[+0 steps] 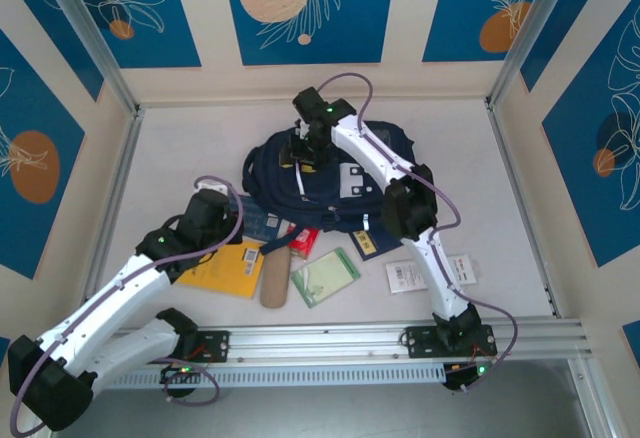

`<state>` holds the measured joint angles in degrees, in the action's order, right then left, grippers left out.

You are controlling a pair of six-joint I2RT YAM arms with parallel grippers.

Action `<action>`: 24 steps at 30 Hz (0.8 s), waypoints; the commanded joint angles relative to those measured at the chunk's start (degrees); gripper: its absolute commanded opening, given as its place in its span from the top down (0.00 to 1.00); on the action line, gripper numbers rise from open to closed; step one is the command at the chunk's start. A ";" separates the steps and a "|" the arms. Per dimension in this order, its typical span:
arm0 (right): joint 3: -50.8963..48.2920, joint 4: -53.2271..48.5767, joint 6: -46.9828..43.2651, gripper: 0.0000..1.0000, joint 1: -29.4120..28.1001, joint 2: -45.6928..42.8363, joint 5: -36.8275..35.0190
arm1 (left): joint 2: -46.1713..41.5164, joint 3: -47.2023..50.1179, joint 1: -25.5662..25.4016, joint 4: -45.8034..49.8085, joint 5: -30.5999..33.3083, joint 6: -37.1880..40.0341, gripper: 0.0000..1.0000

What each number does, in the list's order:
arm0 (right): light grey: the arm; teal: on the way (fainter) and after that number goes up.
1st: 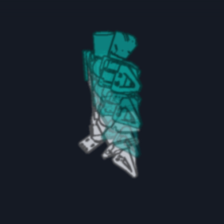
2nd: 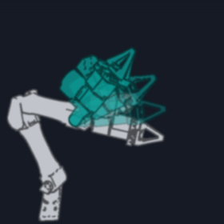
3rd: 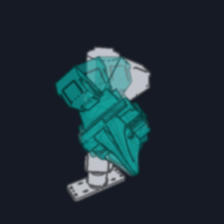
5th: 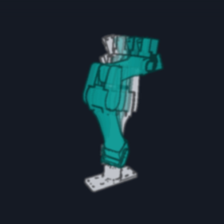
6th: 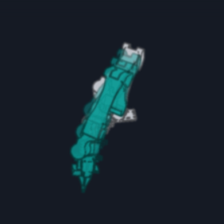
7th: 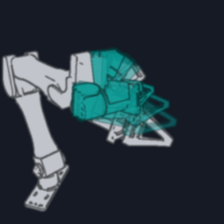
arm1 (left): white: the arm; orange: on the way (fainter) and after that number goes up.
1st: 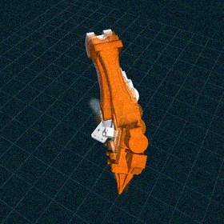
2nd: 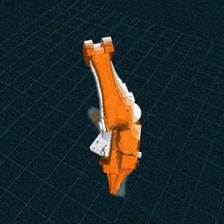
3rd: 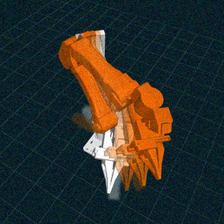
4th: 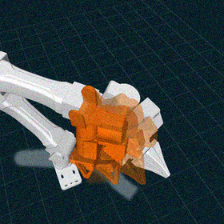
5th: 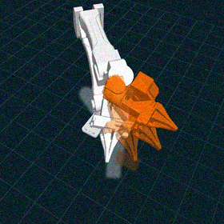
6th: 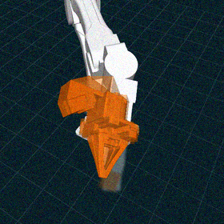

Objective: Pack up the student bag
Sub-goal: Pick up the student bag from the top-center of the table.

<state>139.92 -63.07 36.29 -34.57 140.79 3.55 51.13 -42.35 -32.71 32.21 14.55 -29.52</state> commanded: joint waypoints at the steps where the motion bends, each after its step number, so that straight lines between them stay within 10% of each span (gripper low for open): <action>1: 10.99 -9.89 -0.42 0.35 -2.19 5.00 -5.52 | -0.73 1.17 0.85 -0.18 -1.16 -0.24 0.76; 8: 40.62 -25.45 -0.10 0.10 -4.63 20.57 -12.45 | -0.97 1.92 1.28 -1.35 -2.28 -0.44 0.76; 15: 37.97 -25.26 -0.21 0.08 -6.93 22.30 -16.51 | -1.12 2.34 1.76 -1.66 -2.86 -0.54 0.76; 24: 37.90 -27.57 0.37 0.48 -7.96 24.38 -27.17 | -1.39 2.43 2.20 -1.62 -3.03 -0.77 0.76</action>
<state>176.68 -85.80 36.97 -42.35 162.47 -18.96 50.61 -40.32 -31.29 31.73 12.05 -29.69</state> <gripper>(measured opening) 0.531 0.238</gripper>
